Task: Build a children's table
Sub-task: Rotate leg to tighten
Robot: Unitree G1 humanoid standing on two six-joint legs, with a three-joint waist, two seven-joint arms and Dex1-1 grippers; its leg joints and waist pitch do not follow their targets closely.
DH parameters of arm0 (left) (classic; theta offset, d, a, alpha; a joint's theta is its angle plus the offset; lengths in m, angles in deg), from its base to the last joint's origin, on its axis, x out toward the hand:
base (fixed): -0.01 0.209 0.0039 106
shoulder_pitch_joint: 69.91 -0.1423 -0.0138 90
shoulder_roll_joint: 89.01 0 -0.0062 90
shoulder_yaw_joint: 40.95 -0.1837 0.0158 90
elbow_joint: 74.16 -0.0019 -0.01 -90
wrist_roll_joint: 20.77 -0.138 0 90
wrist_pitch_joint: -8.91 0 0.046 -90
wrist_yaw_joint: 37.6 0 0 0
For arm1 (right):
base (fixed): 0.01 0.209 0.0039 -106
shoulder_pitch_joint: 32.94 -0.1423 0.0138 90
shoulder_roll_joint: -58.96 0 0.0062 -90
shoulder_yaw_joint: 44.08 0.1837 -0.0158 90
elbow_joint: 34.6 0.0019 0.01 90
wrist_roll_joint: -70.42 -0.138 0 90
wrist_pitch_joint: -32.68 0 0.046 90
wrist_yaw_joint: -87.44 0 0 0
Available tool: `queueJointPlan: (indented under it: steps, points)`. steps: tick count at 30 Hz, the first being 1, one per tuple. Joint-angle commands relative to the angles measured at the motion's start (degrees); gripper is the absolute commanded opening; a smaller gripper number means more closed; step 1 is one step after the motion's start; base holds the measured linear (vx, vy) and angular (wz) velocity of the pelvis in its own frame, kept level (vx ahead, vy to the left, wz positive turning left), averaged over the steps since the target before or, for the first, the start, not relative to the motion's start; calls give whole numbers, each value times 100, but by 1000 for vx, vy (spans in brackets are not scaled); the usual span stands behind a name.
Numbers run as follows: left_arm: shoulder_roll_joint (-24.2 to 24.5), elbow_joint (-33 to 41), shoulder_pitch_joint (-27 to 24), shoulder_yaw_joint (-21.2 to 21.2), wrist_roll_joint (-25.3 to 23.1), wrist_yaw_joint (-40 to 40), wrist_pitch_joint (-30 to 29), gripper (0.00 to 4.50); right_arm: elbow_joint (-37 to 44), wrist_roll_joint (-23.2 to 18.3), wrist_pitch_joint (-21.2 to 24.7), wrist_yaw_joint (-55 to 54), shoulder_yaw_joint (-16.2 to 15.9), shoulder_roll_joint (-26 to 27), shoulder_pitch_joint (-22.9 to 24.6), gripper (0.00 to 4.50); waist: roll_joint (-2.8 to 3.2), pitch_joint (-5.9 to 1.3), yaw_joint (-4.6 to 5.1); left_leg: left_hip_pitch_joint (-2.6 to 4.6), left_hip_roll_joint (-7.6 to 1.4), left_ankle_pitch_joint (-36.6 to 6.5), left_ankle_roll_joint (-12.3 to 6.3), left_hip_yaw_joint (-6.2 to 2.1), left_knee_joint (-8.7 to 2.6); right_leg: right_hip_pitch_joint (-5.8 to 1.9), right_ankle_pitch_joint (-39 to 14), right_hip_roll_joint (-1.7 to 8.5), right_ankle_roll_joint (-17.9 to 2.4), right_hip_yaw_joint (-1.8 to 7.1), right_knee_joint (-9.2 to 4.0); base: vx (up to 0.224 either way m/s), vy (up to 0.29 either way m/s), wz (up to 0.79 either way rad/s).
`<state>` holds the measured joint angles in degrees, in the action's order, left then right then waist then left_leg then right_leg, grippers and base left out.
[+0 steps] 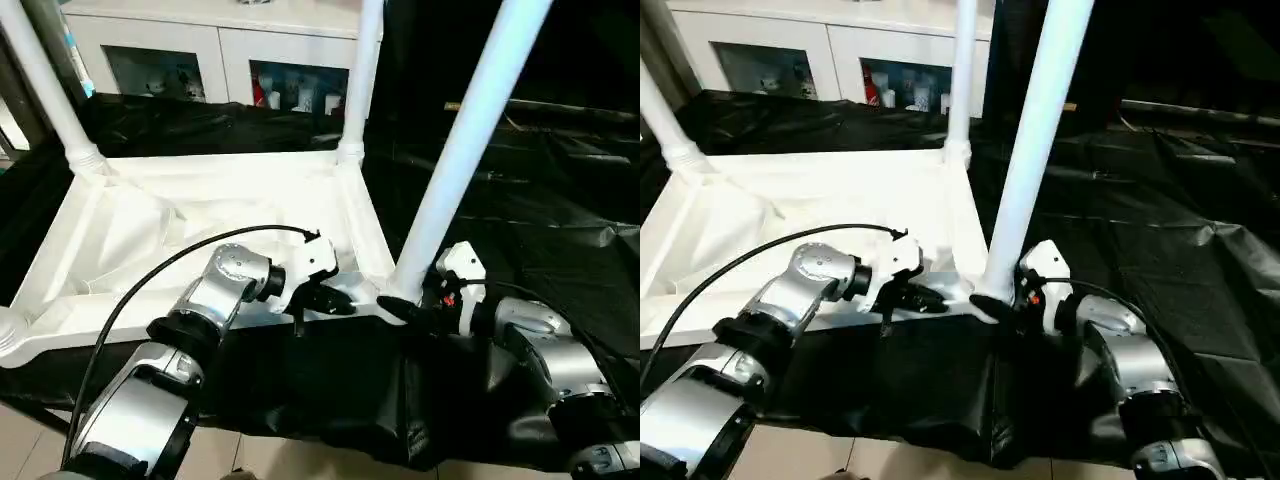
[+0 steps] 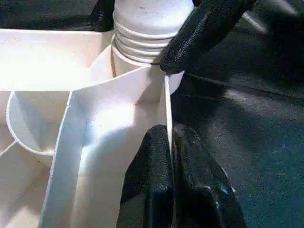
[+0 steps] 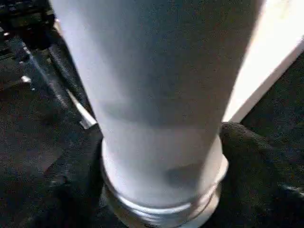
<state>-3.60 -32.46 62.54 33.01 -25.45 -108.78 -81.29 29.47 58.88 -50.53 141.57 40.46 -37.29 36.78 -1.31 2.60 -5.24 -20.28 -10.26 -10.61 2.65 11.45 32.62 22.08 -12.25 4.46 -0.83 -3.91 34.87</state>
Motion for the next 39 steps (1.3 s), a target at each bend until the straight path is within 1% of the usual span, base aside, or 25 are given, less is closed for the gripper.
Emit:
queueJointPlan:
  steps: [1,4,9,11,12,13,14,15,16,17,18,19,21,23,24,25,26,27,28,29,30,33,36,37,39]
  points:
    - [-81,46,-168,-25,282,-366,16,0,128,-65,26,32,27,-65,5,326,-105,-288,-5,10,-352,-814,-559,-137,-304,-265,-755,478,-1336,302,-432,0,0,0]
    - [-72,87,-186,-15,265,-372,-13,0,123,-74,38,73,-2,-33,19,297,-111,-289,1,9,-344,-824,-525,-141,-305,-263,-874,484,-1295,304,-446,0,0,0]
    - [-64,123,-210,-29,239,-352,-53,0,117,-63,71,59,12,23,54,281,-114,-292,3,7,-337,-751,-550,-140,-300,-263,-776,475,-1299,301,-435,0,0,0]
    - [-70,105,-214,-33,203,-273,-73,0,13,6,15,-155,57,81,43,277,-109,-292,4,4,-337,-741,-539,-140,-301,-264,-772,478,-1299,303,-437,0,0,0]
    - [-97,62,-199,-19,175,-145,-80,0,-117,89,-50,-418,107,141,2,277,-108,-288,7,10,-335,-790,-524,-141,-303,-258,-840,476,-1290,301,-446,0,0,0]
    - [-282,-196,-78,107,74,579,-93,0,-729,356,-166,-1766,418,453,-225,277,-86,-283,22,18,-341,-832,-449,-146,-312,-231,-940,488,-1279,305,-452,0,0,0]
    - [-360,-284,-26,147,41,834,-112,0,-921,395,-169,-2273,564,582,-301,277,-76,-270,49,26,-340,-901,-371,-149,-328,-208,-1070,487,-1271,303,-471,0,0,0]
    - [-360,-284,-26,147,41,834,-112,0,-921,395,-169,-2273,564,582,-301,276,-89,-270,91,34,-318,-1052,-211,-169,-349,-223,-1448,485,-1185,288,-498,0,0,0]
    - [-471,-395,52,197,-6,1202,-181,0,-1113,362,-98,-2855,767,756,-382,276,-94,-277,98,36,-316,-1077,-174,-177,-350,-237,-1575,484,-1136,283,-510,0,0,0]
    - [-533,-451,92,228,-27,1412,-226,0,-1185,329,-37,-3094,856,840,-413,276,-77,-266,130,40,-328,-1125,-152,-173,-356,-218,-1645,488,-1112,304,-528,0,0,0]
    - [-617,-522,144,263,-43,1638,-281,0,-1269,320,10,-3429,947,948,-446,276,-75,-267,139,49,-331,-1148,-141,-175,-354,-211,-1646,482,-1116,306,-528,0,0,0]
    - [-689,-578,186,288,-53,1810,-337,0,-1326,299,40,-3681,1021,1045,-468,276,-78,-281,158,41,-324,-1102,-164,-168,-347,-218,-1433,477,-1146,319,-517,0,0,0]
    - [-880,-741,312,376,-62,2315,-441,0,-1422,273,73,-4207,1128,1312,-505,276,-74,-290,155,31,-308,-999,-210,-160,-337,-225,-1243,473,-1154,322,-503,0,0,0]
    - [-1032,-909,426,431,-111,2766,-458,0,-1539,313,20,-4613,1127,1581,-545,276,-71,-288,156,29,-307,-962,-246,-163,-340,-232,-1130,472,-1166,318,-501,0,0,0]
    - [-1096,-984,473,452,-136,2923,-423,0,-1604,384,-76,-4789,1082,1702,-565,276,-66,-291,151,24,-299,-940,-258,-159,-334,-236,-1066,471,-1165,321,-502,0,0,0]
    - [-1173,-1076,528,458,-167,3069,-364,0,-1702,465,-273,-4892,960,1899,-603,276,-68,-292,154,28,-299,-930,-262,-160,-338,-233,-1041,468,-1166,318,-499,0,0,0]
    - [-1175,-1077,529,458,-168,3072,-362,0,-1704,467,-277,-4894,958,1903,-604,276,-59,-294,158,26,-300,-959,-257,-159,-336,-219,-1064,474,-1170,318,-497,0,0,0]
    - [-1190,-1084,532,453,-164,3056,-325,0,-1685,517,-369,-4857,878,1955,-598,276,-64,-280,153,32,-297,-1055,-253,-160,-343,-223,-1211,478,-1144,314,-522,0,0,0]
    - [-1195,-1082,529,448,-159,3035,-309,0,-1657,551,-446,-4800,817,1979,-591,332,-64,-277,154,27,-300,-1107,-264,-164,-350,-230,-1291,478,-1110,316,-527,0,0,0]
    - [-1190,-1074,519,433,-165,3019,-281,0,-1607,542,-515,-4691,777,2004,-586,346,-60,-277,153,30,-304,-1134,-271,-166,-351,-228,-1323,481,-1096,317,-532,0,0,0]
    - [-1187,-1074,515,423,-169,3013,-264,0,-1576,534,-557,-4623,757,2022,-584,346,-62,-275,156,28,-307,-1173,-288,-168,-354,-227,-1358,478,-1074,319,-537,0,0,0]
    - [-1107,-1026,424,350,-164,2744,-145,0,-1534,634,-684,-4430,622,1913,-641,385,-63,-283,154,18,-308,-1061,-334,-166,-351,-239,-1112,467,-1113,319,-510,0,0,0]
    - [-1009,-1016,365,312,-150,2496,-76,0,-1526,609,-749,-4060,601,1738,-699,385,-68,-284,153,9,-302,-1022,-395,-160,-339,-254,-1030,476,-1156,319,-503,0,0,0]
    - [-967,-991,333,296,-137,2370,-62,0,-1510,597,-764,-3902,594,1660,-699,385,-111,-283,158,0,-303,-1002,-422,-158,-337,-262,-1032,475,-1157,316,-503,0,0,0]
    - [-876,-946,278,259,-128,2149,-49,0,-1464,532,-699,-3540,591,1514,-688,385,-89,-286,152,-4,-302,-956,-479,-161,-329,-272,-1004,479,-1179,311,-491,0,0,0]
